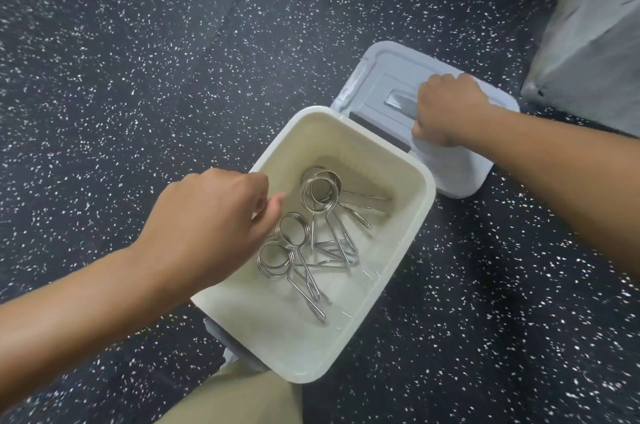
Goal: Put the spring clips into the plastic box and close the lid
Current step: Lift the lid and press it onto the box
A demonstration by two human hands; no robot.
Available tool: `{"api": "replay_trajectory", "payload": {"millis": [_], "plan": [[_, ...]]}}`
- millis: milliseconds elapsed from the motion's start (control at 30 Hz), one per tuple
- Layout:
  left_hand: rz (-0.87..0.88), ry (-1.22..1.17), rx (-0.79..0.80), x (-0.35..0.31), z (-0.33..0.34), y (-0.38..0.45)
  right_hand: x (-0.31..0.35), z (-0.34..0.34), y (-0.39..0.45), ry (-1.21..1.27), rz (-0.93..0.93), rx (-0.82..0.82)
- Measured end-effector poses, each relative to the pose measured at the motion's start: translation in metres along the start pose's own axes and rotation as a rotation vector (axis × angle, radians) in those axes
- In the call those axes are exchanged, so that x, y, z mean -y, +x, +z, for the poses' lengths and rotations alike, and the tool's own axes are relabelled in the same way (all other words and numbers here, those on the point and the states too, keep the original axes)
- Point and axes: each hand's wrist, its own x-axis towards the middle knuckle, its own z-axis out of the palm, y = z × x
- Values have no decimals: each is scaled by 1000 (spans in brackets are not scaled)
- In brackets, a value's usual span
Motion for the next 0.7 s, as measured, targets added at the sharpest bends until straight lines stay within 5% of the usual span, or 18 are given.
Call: {"api": "replay_trajectory", "payload": {"millis": [433, 700], "plan": [[-27, -58, -58, 6, -11, 2, -53, -55, -11, 62, -7, -336], [-111, -147, -112, 29, -33, 15, -47, -107, -46, 64, -206, -477]]}}
